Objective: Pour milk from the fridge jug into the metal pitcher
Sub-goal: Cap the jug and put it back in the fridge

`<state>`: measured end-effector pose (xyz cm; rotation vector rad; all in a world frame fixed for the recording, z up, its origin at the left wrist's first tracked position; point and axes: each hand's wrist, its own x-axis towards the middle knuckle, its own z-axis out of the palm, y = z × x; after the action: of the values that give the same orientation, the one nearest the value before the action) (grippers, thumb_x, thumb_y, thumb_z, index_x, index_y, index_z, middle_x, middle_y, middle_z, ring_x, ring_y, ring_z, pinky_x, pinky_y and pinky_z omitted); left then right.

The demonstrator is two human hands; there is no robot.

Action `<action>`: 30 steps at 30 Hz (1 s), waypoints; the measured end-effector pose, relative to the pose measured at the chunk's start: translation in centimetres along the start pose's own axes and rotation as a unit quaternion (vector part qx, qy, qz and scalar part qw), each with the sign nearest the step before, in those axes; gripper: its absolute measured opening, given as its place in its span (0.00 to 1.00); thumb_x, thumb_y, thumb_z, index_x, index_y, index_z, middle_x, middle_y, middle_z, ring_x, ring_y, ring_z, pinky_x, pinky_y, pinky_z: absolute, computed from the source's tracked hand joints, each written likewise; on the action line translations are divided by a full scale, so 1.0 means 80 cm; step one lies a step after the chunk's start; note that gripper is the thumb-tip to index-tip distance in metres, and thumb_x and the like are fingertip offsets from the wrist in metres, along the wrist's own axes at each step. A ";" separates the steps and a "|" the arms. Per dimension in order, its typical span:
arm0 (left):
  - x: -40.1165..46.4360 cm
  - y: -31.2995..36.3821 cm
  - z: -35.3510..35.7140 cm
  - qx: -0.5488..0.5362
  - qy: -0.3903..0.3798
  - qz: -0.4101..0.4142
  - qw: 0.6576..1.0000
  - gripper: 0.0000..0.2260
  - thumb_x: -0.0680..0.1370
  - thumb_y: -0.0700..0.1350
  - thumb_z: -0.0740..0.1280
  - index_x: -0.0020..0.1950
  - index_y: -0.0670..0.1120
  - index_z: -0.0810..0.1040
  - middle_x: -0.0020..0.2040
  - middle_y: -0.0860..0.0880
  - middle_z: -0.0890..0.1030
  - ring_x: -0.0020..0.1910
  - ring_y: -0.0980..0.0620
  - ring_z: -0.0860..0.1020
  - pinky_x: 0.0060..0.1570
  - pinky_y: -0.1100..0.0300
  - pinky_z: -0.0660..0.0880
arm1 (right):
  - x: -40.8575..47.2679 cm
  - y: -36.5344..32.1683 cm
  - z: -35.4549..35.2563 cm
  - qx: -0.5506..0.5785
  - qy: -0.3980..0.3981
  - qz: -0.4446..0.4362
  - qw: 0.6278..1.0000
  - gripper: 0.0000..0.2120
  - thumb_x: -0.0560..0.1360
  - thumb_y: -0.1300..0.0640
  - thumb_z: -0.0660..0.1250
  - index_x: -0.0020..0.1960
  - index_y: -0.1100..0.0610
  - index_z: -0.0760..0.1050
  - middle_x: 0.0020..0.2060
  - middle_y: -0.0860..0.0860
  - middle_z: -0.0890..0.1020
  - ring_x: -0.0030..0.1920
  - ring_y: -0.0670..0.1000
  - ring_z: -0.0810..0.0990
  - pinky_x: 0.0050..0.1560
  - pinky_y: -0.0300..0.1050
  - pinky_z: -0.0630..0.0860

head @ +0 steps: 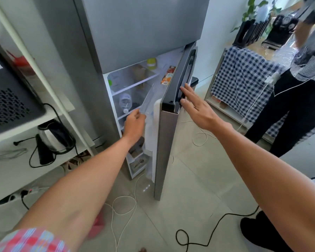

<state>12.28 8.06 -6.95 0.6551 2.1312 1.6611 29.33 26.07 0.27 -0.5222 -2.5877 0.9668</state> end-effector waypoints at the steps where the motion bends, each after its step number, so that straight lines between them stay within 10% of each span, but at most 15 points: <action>1: 0.005 0.001 -0.006 -0.001 -0.005 -0.007 1.000 0.10 0.84 0.40 0.61 0.60 0.45 0.80 0.38 0.52 0.78 0.30 0.65 0.74 0.33 0.70 0.68 | 0.007 0.001 0.002 -0.008 -0.010 0.000 1.000 0.30 0.84 0.37 0.54 0.83 0.43 0.53 0.83 0.39 0.50 0.81 0.39 0.48 0.82 0.51 0.53; 6: 0.014 0.007 -0.031 -0.027 -0.002 -0.045 0.999 0.10 0.81 0.49 0.64 0.59 0.48 0.79 0.53 0.48 0.81 0.51 0.50 0.79 0.60 0.48 0.75 | 0.047 -0.008 0.010 -0.044 -0.055 0.019 0.997 0.40 0.75 0.24 0.57 0.82 0.39 0.53 0.83 0.42 0.43 0.83 0.47 0.47 0.80 0.53 0.51; 10: 0.007 0.013 -0.046 -0.033 0.055 -0.059 0.996 0.15 0.83 0.52 0.65 0.69 0.52 0.75 0.65 0.54 0.79 0.66 0.51 0.77 0.69 0.51 0.72 | 0.083 -0.014 0.038 -0.037 -0.021 -0.005 0.999 0.35 0.74 0.26 0.62 0.74 0.43 0.64 0.84 0.49 0.45 0.83 0.51 0.44 0.80 0.55 0.52; 13: -0.005 0.022 -0.057 -0.028 0.113 -0.051 0.992 0.08 0.79 0.56 0.67 0.57 0.59 0.76 0.53 0.58 0.81 0.57 0.52 0.80 0.61 0.52 0.76 | 0.105 -0.023 0.067 -0.016 0.021 -0.029 0.999 0.34 0.74 0.26 0.63 0.70 0.47 0.66 0.81 0.52 0.52 0.82 0.50 0.50 0.78 0.54 0.59; 17: 0.001 0.026 -0.060 -0.031 0.176 -0.052 0.983 0.28 0.70 0.65 0.66 0.65 0.51 0.77 0.52 0.49 0.84 0.46 0.49 0.81 0.57 0.42 0.81 | 0.130 -0.029 0.086 -0.066 0.038 -0.055 0.996 0.28 0.80 0.32 0.58 0.74 0.48 0.65 0.82 0.56 0.53 0.83 0.54 0.46 0.74 0.62 0.64; 22: 0.015 0.043 -0.053 -0.042 0.259 -0.089 0.961 0.15 0.77 0.60 0.65 0.54 0.50 0.78 0.46 0.55 0.83 0.48 0.51 0.82 0.56 0.42 0.82 | 0.156 -0.018 0.087 -0.172 0.009 -0.094 0.981 0.34 0.84 0.45 0.58 0.84 0.56 0.49 0.84 0.54 0.48 0.83 0.54 0.43 0.72 0.65 0.65; 30: 0.044 0.054 -0.044 0.006 0.322 -0.103 0.941 0.24 0.82 0.58 0.62 0.32 0.47 0.60 0.29 0.48 0.65 0.33 0.47 0.69 0.38 0.48 0.75 | 0.183 -0.026 0.095 -0.222 -0.069 -0.108 0.967 0.41 0.83 0.55 0.62 0.83 0.64 0.37 0.83 0.58 0.38 0.82 0.59 0.38 0.75 0.60 0.62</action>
<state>8.06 8.12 -1.90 -0.1527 2.5211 1.9168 12.78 26.93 -1.19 -0.2723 -2.9213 0.3601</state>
